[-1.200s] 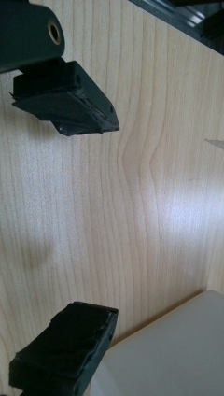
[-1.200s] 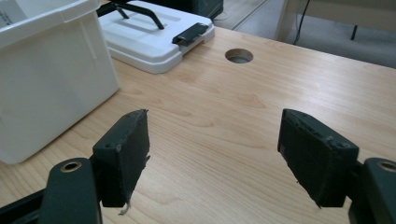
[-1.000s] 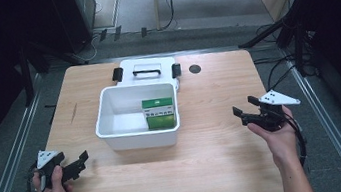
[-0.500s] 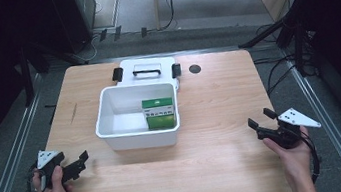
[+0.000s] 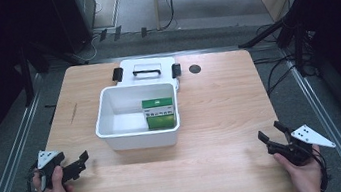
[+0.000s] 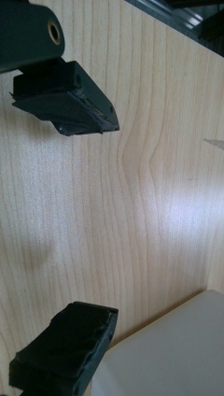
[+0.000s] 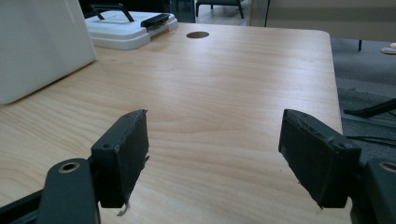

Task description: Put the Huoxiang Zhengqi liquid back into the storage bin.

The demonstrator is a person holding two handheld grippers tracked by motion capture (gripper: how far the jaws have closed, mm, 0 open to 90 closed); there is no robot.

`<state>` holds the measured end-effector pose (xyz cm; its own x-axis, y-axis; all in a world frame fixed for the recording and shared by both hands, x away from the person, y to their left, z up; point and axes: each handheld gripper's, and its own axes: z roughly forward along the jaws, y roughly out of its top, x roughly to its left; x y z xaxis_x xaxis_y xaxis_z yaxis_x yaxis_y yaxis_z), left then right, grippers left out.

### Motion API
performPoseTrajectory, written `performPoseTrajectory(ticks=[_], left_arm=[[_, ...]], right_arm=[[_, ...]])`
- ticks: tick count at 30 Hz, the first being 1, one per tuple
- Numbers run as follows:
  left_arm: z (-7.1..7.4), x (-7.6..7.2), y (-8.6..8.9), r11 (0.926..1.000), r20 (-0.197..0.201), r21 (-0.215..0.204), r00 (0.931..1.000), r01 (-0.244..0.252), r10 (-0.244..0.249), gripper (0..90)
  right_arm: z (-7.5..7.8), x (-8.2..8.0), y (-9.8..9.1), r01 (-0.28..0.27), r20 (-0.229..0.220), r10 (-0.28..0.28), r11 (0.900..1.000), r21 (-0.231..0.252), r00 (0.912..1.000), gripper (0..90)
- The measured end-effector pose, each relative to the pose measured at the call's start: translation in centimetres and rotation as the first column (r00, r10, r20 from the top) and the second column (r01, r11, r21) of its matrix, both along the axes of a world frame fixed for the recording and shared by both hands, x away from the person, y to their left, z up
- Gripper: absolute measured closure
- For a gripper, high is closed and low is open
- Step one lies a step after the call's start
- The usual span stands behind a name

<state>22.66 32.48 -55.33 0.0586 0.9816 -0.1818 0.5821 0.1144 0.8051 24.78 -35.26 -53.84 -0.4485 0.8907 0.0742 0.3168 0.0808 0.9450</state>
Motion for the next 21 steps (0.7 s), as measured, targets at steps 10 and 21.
performPoseTrajectory(ticks=[10, 21], left_arm=[[0.0, 0.0, 0.0, 1.0, -0.002, -0.003, 1.0, 0.001, -0.001, 10.4], [0.0, 0.1, 0.0, 1.0, -0.004, -0.003, 1.0, -0.003, 0.003, 10.4]], right_arm=[[-0.6, -2.5, -0.4, -0.003, -0.015, 0.002, 0.9991, -0.042, 0.9999, 24.1], [-0.7, -2.5, 0.4, 0.002, -0.061, -0.007, 0.9969, -0.079, 0.9981, 20.9]])
